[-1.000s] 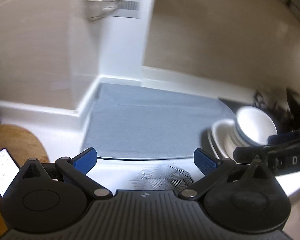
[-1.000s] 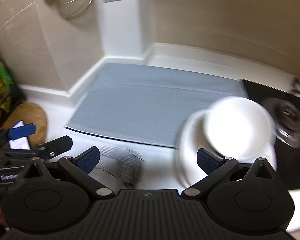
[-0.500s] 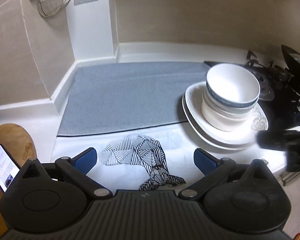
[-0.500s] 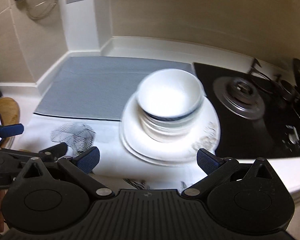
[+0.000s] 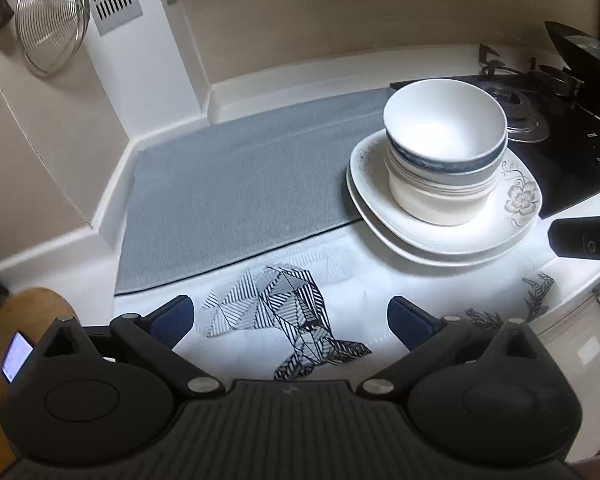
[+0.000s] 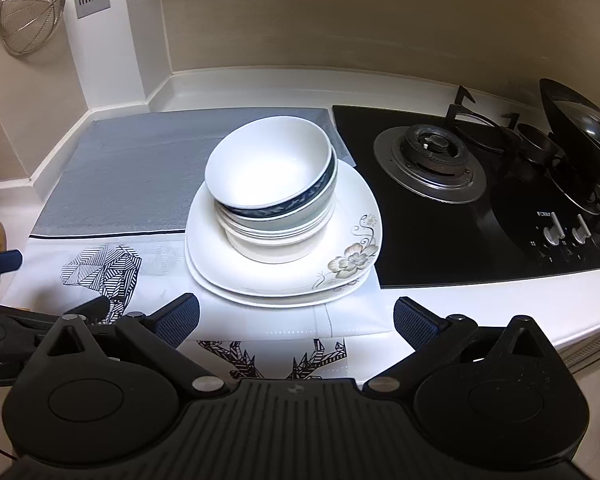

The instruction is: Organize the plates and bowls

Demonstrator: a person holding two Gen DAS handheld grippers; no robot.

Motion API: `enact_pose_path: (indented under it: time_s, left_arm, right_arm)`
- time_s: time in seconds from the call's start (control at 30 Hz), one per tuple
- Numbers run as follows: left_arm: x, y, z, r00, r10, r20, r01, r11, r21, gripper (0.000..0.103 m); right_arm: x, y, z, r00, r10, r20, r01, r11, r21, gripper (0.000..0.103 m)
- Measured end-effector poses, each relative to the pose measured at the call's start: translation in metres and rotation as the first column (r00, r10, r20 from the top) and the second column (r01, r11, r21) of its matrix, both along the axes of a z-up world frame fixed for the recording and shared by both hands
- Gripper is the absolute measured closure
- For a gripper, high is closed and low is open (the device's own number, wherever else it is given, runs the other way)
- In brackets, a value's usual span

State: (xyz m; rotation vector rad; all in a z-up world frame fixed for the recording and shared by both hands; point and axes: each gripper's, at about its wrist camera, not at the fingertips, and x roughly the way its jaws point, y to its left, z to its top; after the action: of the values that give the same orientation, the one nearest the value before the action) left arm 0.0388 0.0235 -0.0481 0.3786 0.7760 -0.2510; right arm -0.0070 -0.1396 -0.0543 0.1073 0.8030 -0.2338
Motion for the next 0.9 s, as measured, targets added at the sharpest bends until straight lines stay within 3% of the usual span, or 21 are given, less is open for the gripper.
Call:
enact_pose_path:
  time_s: [0.2,0.9]
  left_arm:
    - [0.008,0.007,0.007,1.000,-0.008,0.002,0.008,0.997,-0.071,0.000]
    - [0.030,0.005,0.008,0.998,-0.048,-0.030,0.044,0.990,-0.132,0.000]
  right_arm:
    - [0.006,-0.002,-0.003,1.000,-0.007,-0.017,0.007,1.000,0.005,0.000]
    - [0.019,0.000,0.000,1.000,-0.006,-0.026,0.006,1.000,-0.014,0.000]
